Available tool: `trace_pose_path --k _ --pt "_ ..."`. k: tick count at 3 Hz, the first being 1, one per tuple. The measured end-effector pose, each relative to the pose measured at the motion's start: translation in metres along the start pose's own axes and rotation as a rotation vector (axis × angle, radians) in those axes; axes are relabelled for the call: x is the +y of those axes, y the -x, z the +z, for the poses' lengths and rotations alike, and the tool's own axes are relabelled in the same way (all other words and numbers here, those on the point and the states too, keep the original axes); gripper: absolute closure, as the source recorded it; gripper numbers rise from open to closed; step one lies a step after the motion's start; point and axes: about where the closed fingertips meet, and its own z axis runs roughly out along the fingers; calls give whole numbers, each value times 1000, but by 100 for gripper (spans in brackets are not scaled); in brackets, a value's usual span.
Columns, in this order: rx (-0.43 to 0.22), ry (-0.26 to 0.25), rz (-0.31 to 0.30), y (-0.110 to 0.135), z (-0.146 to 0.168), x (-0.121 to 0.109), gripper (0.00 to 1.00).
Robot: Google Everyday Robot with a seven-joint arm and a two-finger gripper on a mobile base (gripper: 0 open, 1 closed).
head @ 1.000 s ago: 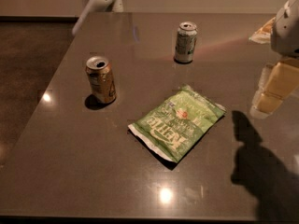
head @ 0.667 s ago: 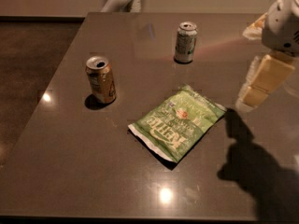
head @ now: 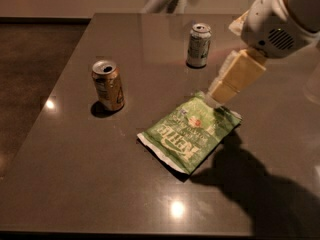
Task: Move orange can near 7up can
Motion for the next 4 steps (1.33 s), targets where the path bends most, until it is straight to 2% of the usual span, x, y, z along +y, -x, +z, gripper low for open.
trace_pose_path --k 1,2,3,4 --pt "-74 0 25 37 32 9 0" --pt "-128 26 30 71 64 22 0" --pt "-172 65 43 103 100 32 0" --pt "-202 69 71 128 130 35 0"
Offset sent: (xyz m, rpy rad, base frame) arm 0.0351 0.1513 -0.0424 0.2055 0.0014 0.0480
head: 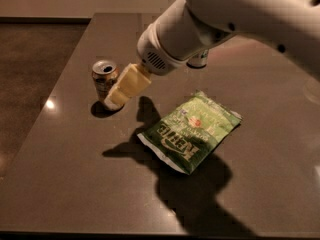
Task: Move orange can near 7up can
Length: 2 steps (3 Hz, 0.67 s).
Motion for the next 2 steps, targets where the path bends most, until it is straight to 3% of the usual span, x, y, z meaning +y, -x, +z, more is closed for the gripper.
trace_pose_path --k 2 --pt "-18 0 60 16 47 -4 0"
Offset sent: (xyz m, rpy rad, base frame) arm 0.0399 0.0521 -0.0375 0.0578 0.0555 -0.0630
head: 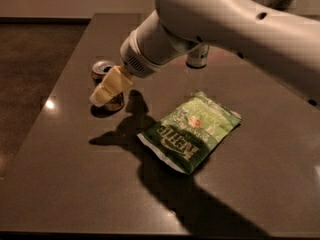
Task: Move orange can near 7up can
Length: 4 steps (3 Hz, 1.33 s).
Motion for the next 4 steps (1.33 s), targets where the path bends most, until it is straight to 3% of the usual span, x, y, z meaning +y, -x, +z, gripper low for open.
trace_pose_path --k 2,4 --pt "0 20 -2 10 25 9 0" --pt "-4 28 -7 19 32 9 40"
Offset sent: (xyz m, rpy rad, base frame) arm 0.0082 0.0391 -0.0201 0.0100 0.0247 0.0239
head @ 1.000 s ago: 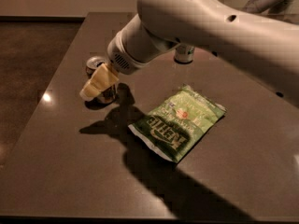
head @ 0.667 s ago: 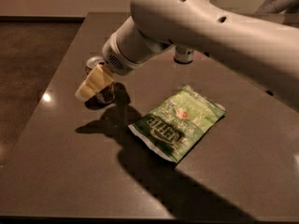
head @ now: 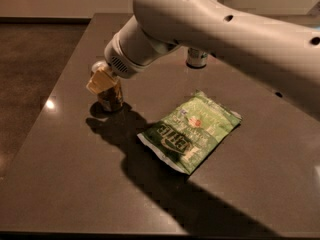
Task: Move orange can near 7up can
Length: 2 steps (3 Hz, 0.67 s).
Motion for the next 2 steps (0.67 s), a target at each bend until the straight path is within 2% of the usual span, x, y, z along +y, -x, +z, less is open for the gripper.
trace_pose_path --k 1,2 --pt "-1 3 16 -3 -3 -7 64" --pt "-15 -6 47 -13 -20 -27 87"
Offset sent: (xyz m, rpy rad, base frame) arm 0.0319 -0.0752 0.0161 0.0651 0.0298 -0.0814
